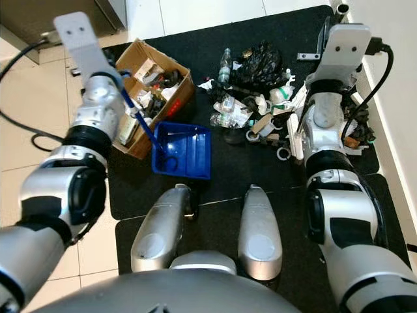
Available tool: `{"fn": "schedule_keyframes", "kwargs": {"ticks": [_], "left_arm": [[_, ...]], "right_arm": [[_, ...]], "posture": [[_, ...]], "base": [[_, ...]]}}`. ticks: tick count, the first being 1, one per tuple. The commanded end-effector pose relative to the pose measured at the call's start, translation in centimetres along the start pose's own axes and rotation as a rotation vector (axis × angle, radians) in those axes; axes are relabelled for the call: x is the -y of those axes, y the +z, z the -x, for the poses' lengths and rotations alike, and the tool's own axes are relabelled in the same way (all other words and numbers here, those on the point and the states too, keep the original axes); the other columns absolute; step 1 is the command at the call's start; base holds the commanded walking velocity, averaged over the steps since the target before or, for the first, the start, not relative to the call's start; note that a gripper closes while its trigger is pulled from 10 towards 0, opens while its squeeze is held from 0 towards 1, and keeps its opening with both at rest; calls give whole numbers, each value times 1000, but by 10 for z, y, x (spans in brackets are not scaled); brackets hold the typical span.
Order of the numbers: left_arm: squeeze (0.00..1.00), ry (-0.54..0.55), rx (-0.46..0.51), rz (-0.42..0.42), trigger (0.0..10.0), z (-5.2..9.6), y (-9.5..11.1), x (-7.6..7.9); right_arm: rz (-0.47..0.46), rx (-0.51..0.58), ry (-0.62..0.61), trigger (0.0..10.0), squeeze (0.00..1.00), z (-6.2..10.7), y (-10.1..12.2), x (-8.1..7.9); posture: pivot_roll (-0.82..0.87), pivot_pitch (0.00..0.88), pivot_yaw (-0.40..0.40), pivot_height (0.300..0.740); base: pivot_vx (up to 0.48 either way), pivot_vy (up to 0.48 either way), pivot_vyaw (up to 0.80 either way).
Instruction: Sweep floor
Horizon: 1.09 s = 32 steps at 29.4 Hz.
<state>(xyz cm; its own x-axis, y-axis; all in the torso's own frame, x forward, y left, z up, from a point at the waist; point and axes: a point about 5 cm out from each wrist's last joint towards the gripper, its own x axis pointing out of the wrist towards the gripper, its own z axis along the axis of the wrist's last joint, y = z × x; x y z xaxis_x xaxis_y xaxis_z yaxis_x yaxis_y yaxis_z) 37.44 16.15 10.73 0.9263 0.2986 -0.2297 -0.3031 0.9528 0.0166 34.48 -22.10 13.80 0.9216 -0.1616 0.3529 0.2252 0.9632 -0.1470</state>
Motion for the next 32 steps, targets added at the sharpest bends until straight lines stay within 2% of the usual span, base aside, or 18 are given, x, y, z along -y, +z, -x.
{"fn": "schedule_keyframes", "kwargs": {"ticks": [1,4,6,11,16,20,21,27,28,32], "left_arm": [[0,-33,3,20,10000,2,-3,7],[0,-115,-49,58,10000,9,-18,17],[0,-178,-70,35,10000,15,-31,20],[0,-244,-80,-57,10000,24,-49,6],[0,-194,-109,-90,10000,26,-64,-16],[24,-195,-94,-122,10000,29,-69,-23],[1000,-208,-91,-134,10000,30,-70,-23],[1000,-292,-100,-165,10000,33,-71,-26],[0,-322,-102,-167,10000,33,-70,-26],[0,-383,-103,-186,10000,29,-66,-32]], "right_arm": [[1,34,-15,10000,0,1,3,4],[3,34,-18,10000,0,2,3,4],[5,33,-22,10000,0,3,2,5],[6,29,-20,10000,0,3,1,6],[-2,27,-1,10000,0,0,3,-1],[-9,31,12,10000,0,-3,5,-6],[-11,31,14,10000,0,-4,6,-7],[-9,32,18,10000,0,-4,6,-6],[-8,32,18,10000,0,-4,6,-5],[-5,33,15,10000,0,-4,6,-3]], "posture": [[40,179,106,740],[41,176,109,740],[42,175,112,740],[64,169,105,740],[78,164,97,740],[82,158,91,740],[83,156,88,740],[82,153,88,740],[82,153,88,740],[76,160,91,740]], "base": [[0,0,0],[0,0,0],[0,0,0],[0,0,0],[0,0,0],[0,0,0],[0,0,0],[0,0,0],[0,0,0],[0,0,0]]}}
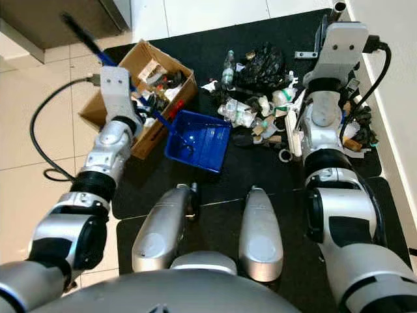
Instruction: Sweep floor
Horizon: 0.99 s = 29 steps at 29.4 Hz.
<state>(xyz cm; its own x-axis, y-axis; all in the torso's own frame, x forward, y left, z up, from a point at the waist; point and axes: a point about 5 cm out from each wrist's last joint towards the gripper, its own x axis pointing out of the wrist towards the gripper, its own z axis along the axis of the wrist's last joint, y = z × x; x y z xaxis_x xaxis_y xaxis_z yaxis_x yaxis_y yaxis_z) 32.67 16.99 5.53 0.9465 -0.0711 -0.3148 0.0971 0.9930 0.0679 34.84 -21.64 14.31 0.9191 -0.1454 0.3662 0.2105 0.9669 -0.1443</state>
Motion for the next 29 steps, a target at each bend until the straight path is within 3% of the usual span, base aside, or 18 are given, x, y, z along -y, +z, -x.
{"fn": "schedule_keyframes", "kwargs": {"ticks": [1,2,5,12,17,22,29], "left_arm": [[0,-20,-36,-33,10000,2,-5,-15],[0,-21,-35,-52,10000,0,-1,-26],[0,-12,-30,-76,10000,0,3,-32],[0,-32,-22,-55,10000,2,4,-25],[0,-73,-35,-51,10000,7,-8,-15],[0,-60,-39,-57,10000,11,-12,-15],[0,-28,-16,-112,10000,16,-12,-30]], "right_arm": [[4,17,1,10000,0,1,1,2],[7,17,-1,10000,0,1,1,3],[7,17,-2,10000,0,1,1,3],[7,15,-4,10000,0,1,0,4],[7,17,-1,10000,0,0,1,3],[7,16,1,10000,0,0,1,3],[5,15,3,10000,0,-1,1,2]], "posture": [[76,160,91,740],[76,160,91,740],[77,164,90,740],[78,165,88,740],[79,167,84,740],[82,167,84,740],[86,166,83,740]], "base": [[0,0,0],[0,0,0],[0,0,0],[0,0,0],[0,0,0],[0,0,0],[0,0,0]]}}
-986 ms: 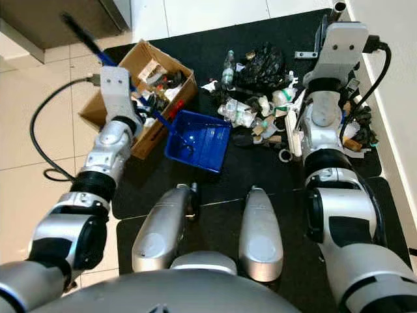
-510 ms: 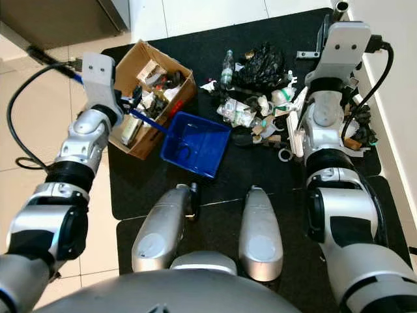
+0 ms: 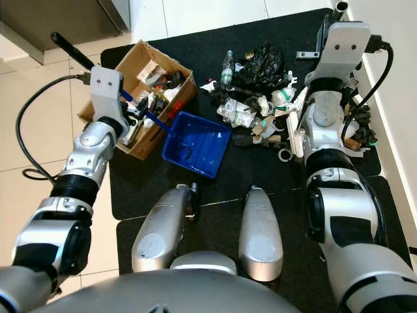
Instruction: Sweep floor
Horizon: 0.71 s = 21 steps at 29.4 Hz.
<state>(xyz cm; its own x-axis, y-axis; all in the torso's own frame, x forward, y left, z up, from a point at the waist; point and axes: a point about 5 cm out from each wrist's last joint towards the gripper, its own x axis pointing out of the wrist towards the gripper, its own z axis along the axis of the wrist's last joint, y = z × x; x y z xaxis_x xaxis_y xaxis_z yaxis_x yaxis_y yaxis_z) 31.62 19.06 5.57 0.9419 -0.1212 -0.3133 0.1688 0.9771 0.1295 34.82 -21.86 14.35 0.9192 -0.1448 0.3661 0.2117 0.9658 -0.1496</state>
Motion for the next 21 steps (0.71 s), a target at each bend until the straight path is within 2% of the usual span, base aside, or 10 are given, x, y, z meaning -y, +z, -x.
{"fn": "schedule_keyframes", "kwargs": {"ticks": [1,2,5,12,14,15,16,17,19,21], "left_arm": [[584,43,-22,-47,10000,8,-8,-17],[1000,60,-21,-54,10000,11,-8,-23],[1000,122,-12,-65,10000,21,-8,-40],[1000,206,-7,-71,10000,39,-10,-59],[1000,239,-12,-44,10000,40,-11,-65],[208,267,-17,-17,10000,41,-12,-70],[208,296,-16,9,10000,41,-12,-75],[0,310,-2,73,10000,36,-9,-81],[0,309,6,92,10000,35,-7,-82],[0,235,30,141,10000,24,4,-83]], "right_arm": [[-1,16,2,10000,0,0,1,0],[-1,16,1,10000,0,0,1,0],[1,15,-1,10000,0,1,0,2],[3,9,0,10000,0,1,0,2],[1,9,3,10000,0,1,0,1],[0,10,5,10000,0,0,1,0],[-1,11,8,10000,0,-1,1,-1],[-3,12,11,10000,0,-3,2,-2],[-3,13,12,10000,0,-3,3,-2],[-3,18,20,10000,0,-5,5,-3]], "posture": [[86,167,85,740],[88,167,86,740],[91,169,86,740],[104,171,83,740],[107,171,80,740],[109,171,77,740],[112,172,74,740],[112,176,65,740],[112,176,65,740],[112,183,51,740]], "base": [[0,0,0],[0,0,0],[0,0,0],[0,0,0],[0,0,0],[0,0,0],[0,0,0],[0,0,0],[0,0,0],[0,0,0]]}}
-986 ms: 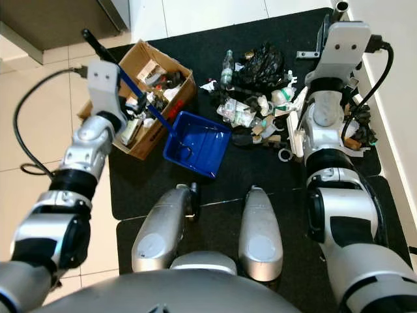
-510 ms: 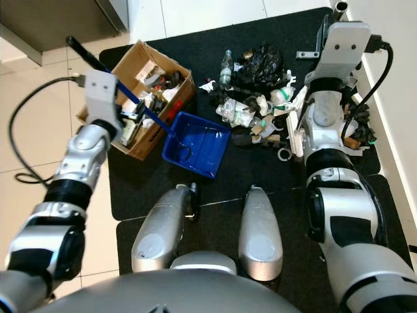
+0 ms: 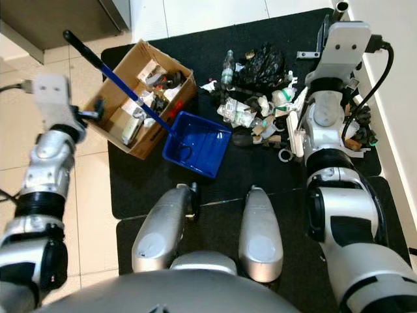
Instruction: Sweep floor
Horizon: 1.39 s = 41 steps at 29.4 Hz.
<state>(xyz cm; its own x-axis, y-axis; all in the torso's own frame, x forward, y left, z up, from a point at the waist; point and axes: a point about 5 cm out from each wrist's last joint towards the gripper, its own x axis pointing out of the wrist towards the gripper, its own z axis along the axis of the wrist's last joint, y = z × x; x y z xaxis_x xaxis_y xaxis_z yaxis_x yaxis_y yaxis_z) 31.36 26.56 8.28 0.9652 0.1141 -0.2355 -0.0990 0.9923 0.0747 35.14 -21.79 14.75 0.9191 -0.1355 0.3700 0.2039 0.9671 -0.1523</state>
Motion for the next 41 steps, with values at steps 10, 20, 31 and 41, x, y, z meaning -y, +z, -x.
{"fn": "schedule_keyframes", "kwargs": {"ticks": [10,20,31,41], "left_arm": [[0,-110,-59,-120,10000,-21,23,-20],[0,-129,-38,-138,10000,-25,37,-27],[0,-109,-18,-146,10000,-26,44,-35],[0,-99,1,-146,10000,-25,47,-38]], "right_arm": [[25,82,11,10000,0,-3,13,15],[-19,97,97,10000,0,7,13,8],[-43,151,182,10000,0,3,30,2],[-43,171,215,10000,0,0,39,2]], "posture": [[36,223,33,740],[31,239,16,740],[5,274,-35,740],[-6,278,-68,740]], "base": [[0,0,0],[0,0,0],[0,0,0],[0,0,0]]}}
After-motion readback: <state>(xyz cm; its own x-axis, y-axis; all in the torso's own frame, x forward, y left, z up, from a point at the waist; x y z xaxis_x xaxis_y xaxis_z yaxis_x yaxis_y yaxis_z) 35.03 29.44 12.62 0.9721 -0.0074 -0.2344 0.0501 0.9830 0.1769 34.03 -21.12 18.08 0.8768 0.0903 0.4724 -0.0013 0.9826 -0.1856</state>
